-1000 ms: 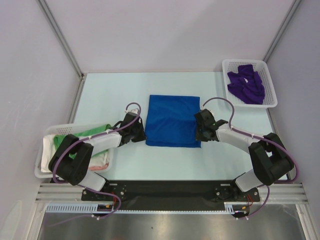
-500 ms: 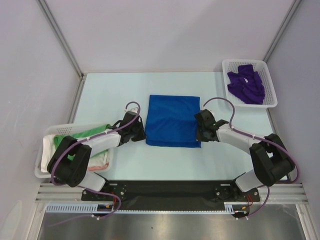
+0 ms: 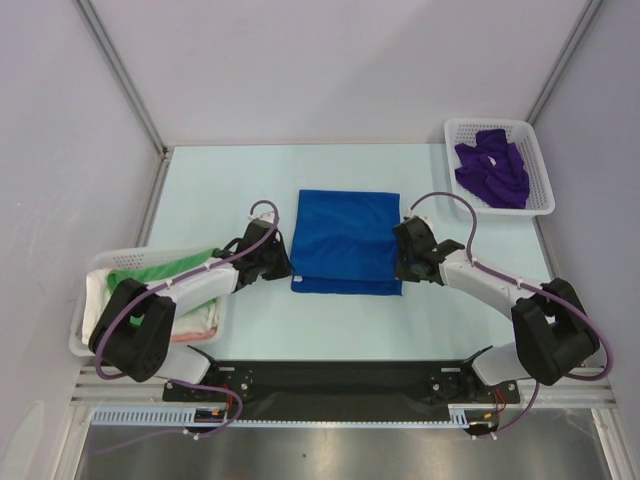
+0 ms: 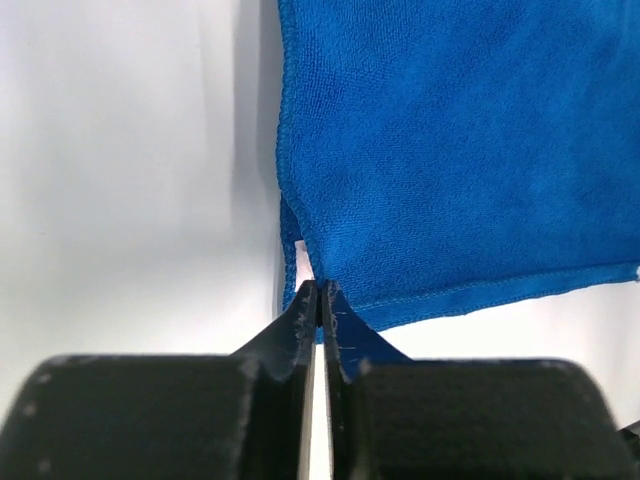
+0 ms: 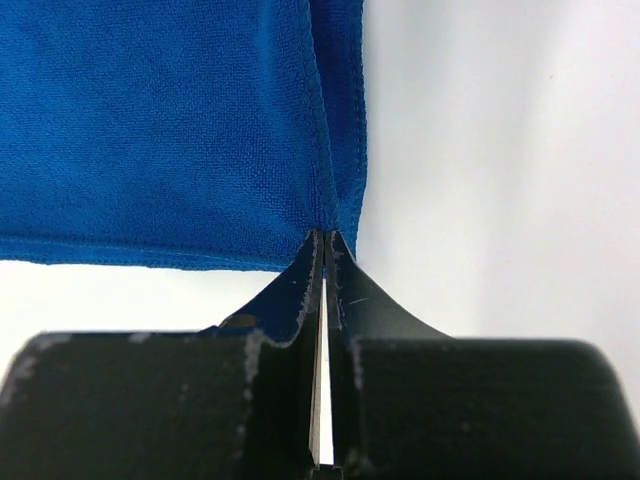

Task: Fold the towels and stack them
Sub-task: Fold the towel

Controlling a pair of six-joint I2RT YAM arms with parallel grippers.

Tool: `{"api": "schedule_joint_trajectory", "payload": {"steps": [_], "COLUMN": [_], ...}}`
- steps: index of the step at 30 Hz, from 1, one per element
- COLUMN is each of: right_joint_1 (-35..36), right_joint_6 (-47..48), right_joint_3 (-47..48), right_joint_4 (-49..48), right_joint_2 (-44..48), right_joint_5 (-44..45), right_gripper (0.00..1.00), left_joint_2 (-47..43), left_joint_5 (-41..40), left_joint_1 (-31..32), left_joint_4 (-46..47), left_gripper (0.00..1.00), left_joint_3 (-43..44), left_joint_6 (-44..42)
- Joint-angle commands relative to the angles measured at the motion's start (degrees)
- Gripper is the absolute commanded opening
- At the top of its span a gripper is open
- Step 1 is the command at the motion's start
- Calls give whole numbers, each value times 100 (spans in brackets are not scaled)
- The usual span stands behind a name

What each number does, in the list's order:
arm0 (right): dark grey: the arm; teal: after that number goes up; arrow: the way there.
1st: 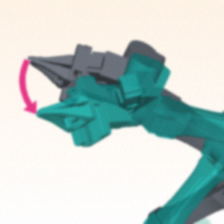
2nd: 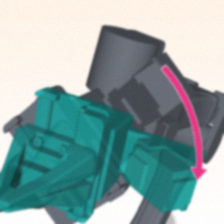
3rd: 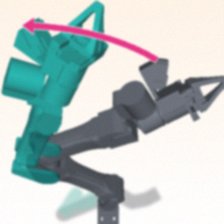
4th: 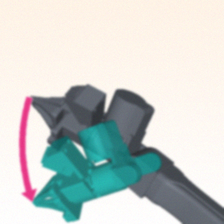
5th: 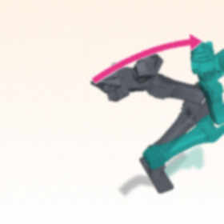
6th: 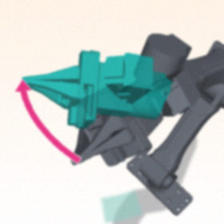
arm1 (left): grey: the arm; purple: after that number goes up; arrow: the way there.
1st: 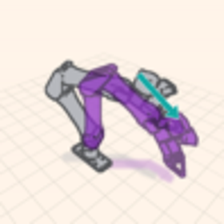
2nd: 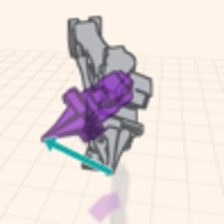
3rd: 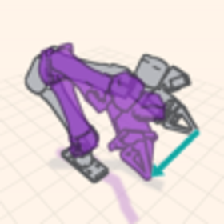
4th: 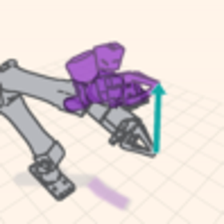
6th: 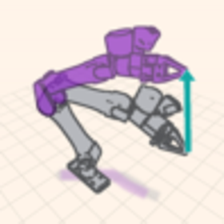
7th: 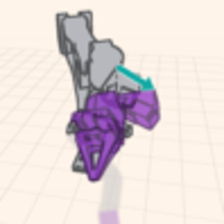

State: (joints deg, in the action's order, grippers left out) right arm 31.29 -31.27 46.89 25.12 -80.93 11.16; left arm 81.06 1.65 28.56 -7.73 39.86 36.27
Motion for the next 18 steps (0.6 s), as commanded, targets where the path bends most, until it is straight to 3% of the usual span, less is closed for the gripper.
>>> {"api": "schedule_joint_trajectory", "payload": {"steps": [1, 5, 10, 13, 14, 15, 18], "right_joint_1": [26, 35, 35, 35, 44, 35, 35], "right_joint_6": [42, 50, 68, 59, 59, 51, 15], "right_joint_3": [162, 136, 101, 66, 48, 30, -5], "right_joint_4": [10, -16, 45, 19, 27, 1, -34], "right_joint_2": [121, 94, 173, 191, 182, 182, 182], "right_joint_5": [71, 44, 79, 71, 71, 71, 27], "right_gripper": [0, 0, 0, 0, 0, 0, 0], "left_joint_2": [-73, 24, -11, -11, -11, -2, -2], "left_joint_5": [-42, -42, 11, 19, 20, 11, -33], "left_joint_1": [36, 27, 27, 27, 36, 36, 36], "left_joint_4": [8, 157, 201, 210, 201, 193, 263], "left_gripper": [12, 15, 0, 0, 3, 16, 22], "left_joint_3": [119, 57, 49, 22, 13, -13, -92], "left_joint_6": [-94, -24, -24, -24, -32, -50, -24]}}
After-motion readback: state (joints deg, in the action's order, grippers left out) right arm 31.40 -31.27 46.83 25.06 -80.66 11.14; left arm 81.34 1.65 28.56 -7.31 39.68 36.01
